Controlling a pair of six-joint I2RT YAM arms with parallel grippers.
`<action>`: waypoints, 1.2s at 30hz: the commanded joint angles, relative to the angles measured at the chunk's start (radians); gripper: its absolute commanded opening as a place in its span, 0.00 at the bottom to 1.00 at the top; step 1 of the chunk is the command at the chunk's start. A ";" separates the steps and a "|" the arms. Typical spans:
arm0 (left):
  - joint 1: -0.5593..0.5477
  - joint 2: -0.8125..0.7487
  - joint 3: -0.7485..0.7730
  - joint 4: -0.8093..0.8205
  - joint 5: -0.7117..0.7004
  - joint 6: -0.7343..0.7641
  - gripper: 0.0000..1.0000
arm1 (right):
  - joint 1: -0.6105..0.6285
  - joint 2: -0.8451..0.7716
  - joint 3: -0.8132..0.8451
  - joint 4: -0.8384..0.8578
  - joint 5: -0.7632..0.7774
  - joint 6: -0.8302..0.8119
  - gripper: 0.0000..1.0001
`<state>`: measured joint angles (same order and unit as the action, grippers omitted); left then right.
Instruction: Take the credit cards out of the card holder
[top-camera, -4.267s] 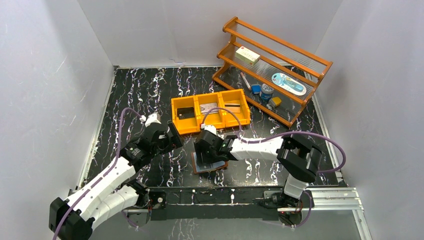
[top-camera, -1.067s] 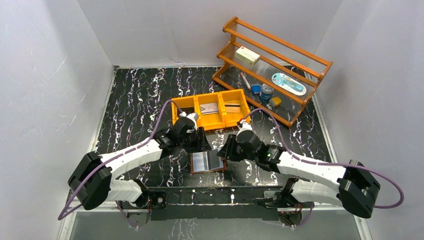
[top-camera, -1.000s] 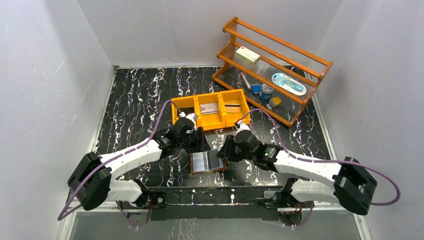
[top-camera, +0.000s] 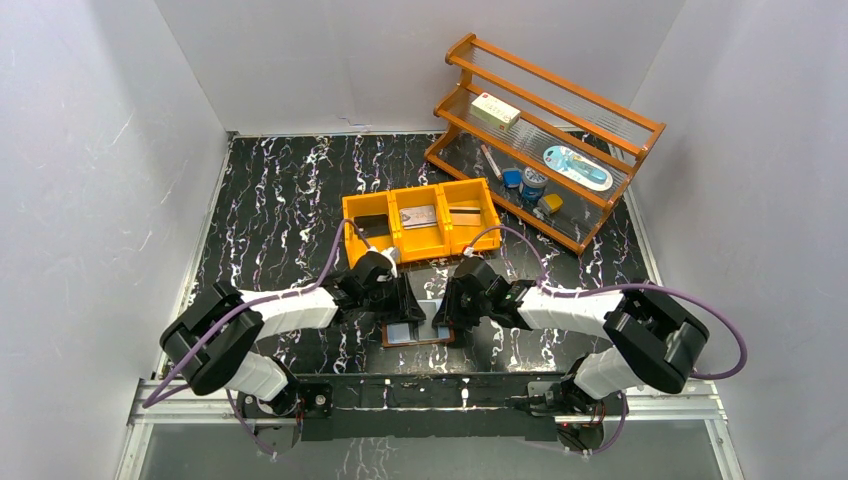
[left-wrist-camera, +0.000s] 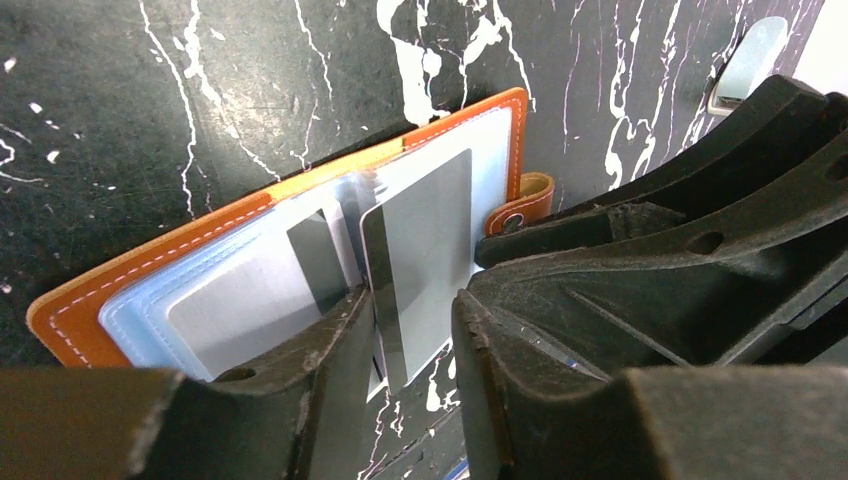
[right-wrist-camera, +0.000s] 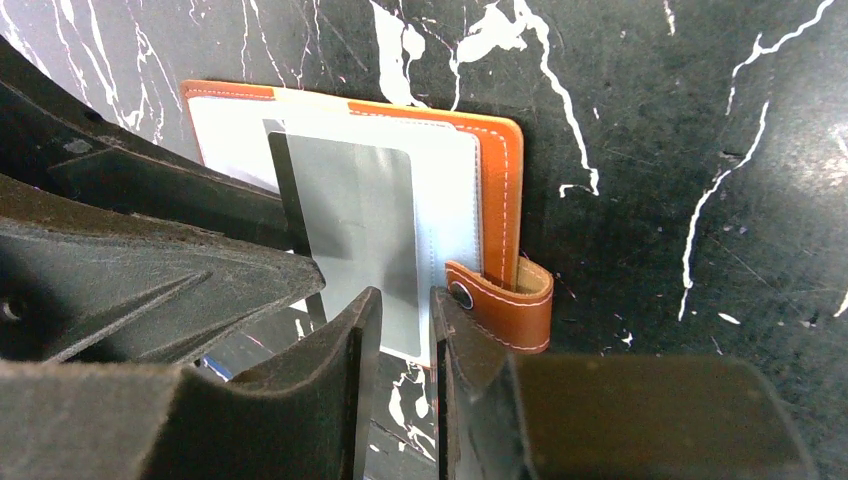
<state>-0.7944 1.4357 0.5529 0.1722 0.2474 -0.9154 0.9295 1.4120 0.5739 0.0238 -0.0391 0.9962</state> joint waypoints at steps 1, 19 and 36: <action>0.000 -0.027 -0.056 0.010 -0.016 -0.026 0.31 | -0.005 0.029 -0.026 -0.029 0.017 0.001 0.33; 0.000 -0.114 -0.080 0.010 -0.041 -0.034 0.00 | -0.006 0.054 -0.005 -0.044 0.019 -0.003 0.33; 0.000 -0.072 -0.102 0.121 0.041 -0.072 0.07 | -0.006 0.070 0.009 -0.030 -0.005 -0.013 0.33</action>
<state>-0.7940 1.3609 0.4694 0.2180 0.2337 -0.9630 0.9230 1.4422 0.5873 0.0372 -0.0715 1.0065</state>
